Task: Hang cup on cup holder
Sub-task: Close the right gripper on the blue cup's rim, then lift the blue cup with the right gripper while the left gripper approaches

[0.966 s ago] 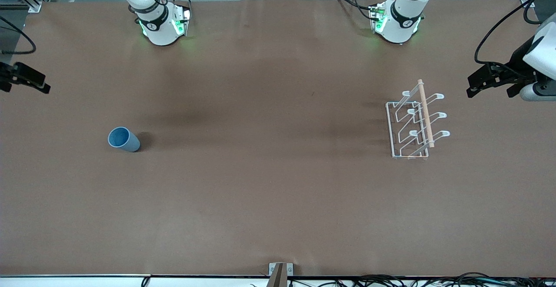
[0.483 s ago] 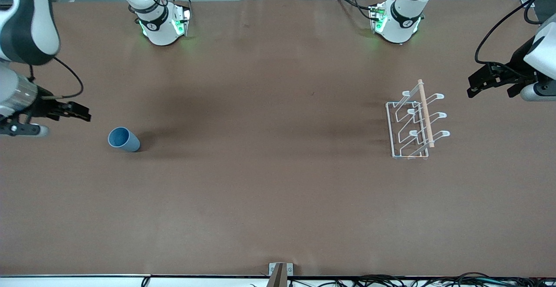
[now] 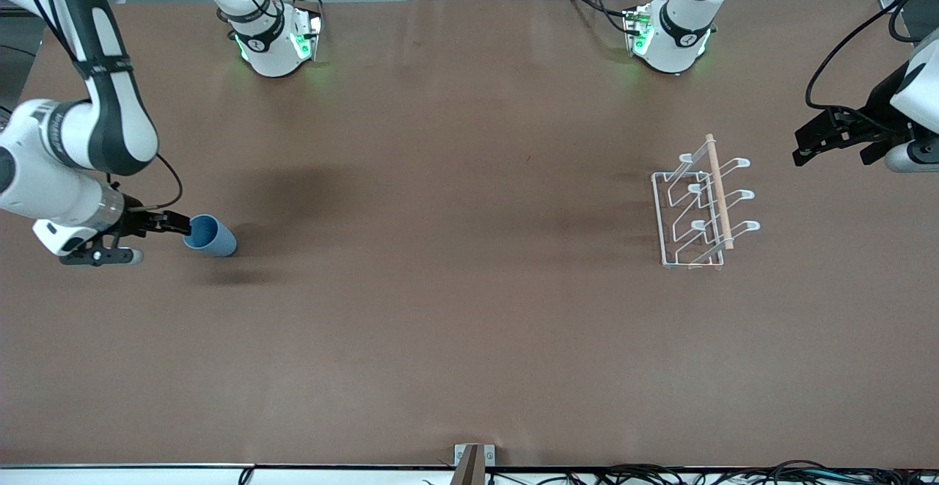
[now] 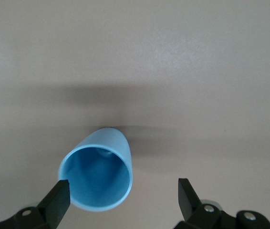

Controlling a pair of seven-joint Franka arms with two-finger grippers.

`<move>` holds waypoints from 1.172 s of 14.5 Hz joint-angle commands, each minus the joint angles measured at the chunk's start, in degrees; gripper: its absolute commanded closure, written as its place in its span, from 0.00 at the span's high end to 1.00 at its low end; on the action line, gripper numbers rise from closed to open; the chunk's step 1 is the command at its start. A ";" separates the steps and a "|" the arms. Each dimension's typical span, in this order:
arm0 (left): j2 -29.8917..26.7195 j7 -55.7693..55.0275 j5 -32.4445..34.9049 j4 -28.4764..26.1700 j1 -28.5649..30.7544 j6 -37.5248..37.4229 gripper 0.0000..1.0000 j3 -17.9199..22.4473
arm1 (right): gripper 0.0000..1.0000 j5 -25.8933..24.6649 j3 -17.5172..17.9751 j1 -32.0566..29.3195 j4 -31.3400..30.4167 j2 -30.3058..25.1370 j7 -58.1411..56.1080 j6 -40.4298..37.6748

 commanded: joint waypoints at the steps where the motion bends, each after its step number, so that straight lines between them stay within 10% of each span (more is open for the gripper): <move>1: -0.24 1.05 0.00 -0.30 0.16 0.41 1.00 0.06 | 1.00 0.07 0.93 -0.84 -4.93 -1.13 -1.58 5.27; 8: -0.24 1.05 0.00 -0.30 0.16 0.41 1.00 0.06 | 0.85 0.07 0.93 -2.24 -4.49 3.26 -2.98 10.10; 15: 0.11 1.05 0.09 -0.21 0.07 0.41 1.00 -0.02 | 0.00 3.03 1.11 -2.94 -4.58 3.79 -2.37 10.21; 17: 0.11 1.05 0.09 -0.21 0.07 0.41 1.00 0.06 | 0.00 5.95 1.11 -3.04 -4.58 3.71 -2.63 10.03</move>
